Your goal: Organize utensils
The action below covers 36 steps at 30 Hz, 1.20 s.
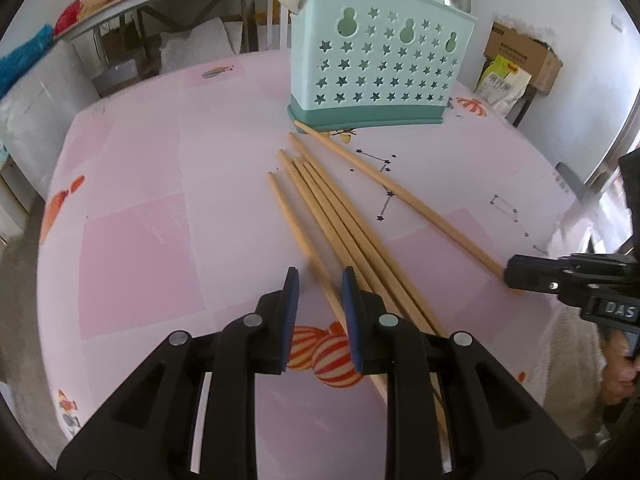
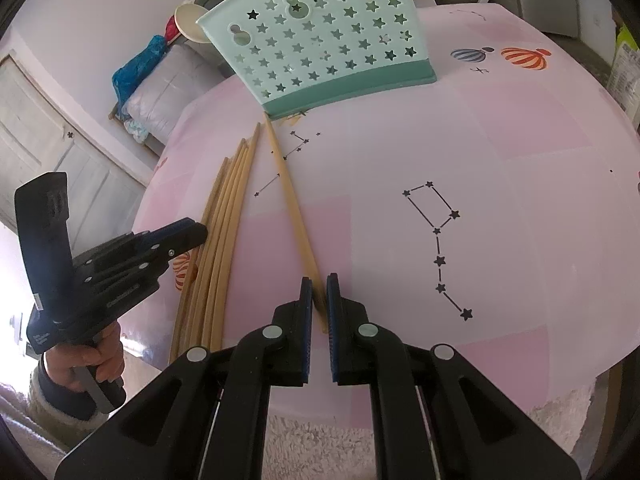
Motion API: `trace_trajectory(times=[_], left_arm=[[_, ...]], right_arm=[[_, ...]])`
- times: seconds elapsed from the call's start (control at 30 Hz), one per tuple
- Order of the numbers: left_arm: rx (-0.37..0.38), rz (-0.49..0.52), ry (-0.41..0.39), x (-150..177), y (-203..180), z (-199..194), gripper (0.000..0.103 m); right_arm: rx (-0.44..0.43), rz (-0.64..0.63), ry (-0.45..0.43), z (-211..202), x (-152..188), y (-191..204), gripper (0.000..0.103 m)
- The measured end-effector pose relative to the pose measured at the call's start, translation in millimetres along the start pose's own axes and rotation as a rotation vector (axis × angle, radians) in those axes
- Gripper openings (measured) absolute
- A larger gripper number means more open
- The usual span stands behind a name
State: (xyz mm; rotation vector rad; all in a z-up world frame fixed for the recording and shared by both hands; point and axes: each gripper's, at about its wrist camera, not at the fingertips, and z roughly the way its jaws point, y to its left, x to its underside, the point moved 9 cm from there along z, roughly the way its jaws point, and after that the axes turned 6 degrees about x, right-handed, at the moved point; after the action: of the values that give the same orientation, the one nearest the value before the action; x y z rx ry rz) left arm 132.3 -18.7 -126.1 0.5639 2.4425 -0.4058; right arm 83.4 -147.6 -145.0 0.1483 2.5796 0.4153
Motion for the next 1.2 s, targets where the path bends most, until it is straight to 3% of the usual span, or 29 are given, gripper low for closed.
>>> trace_trajectory(times=[0.13, 0.23, 0.43, 0.63, 0.67, 0.73, 0.83, 1.1, 1.2], left_arm=[[-0.037, 0.037, 0.006, -1, -1, 1, 0.019], [-0.058, 0.036, 0.01, 0, 3, -1, 0.013], [-0.093, -0.044, 0.014, 1, 27, -7, 0.005], [-0.099, -0.073, 0.012, -1, 38, -8, 0.005], [-0.1, -0.073, 0.013, -2, 38, -7, 0.005], [-0.097, -0.075, 0.014, -3, 38, -7, 0.005], [-0.097, -0.074, 0.017, -4, 39, -6, 0.005], [-0.099, -0.07, 0.022, -9, 41, -3, 0.005], [-0.099, -0.073, 0.023, -10, 42, -3, 0.005]], right_arm=[[-0.001, -0.002, -0.002, 1, -1, 0, 0.008], [0.0, -0.005, -0.001, 0, 1, -1, 0.008], [0.006, 0.006, 0.005, -9, 10, -9, 0.008], [0.028, -0.014, -0.008, -20, 11, -16, 0.01], [0.022, -0.02, -0.017, -22, 6, -14, 0.012], [0.023, -0.042, -0.039, -23, -3, -9, 0.029], [0.05, -0.125, -0.068, -18, -20, 7, 0.038], [0.106, -0.265, -0.076, 21, -57, 35, 0.039], [0.124, -0.279, -0.054, 37, -61, 36, 0.031]])
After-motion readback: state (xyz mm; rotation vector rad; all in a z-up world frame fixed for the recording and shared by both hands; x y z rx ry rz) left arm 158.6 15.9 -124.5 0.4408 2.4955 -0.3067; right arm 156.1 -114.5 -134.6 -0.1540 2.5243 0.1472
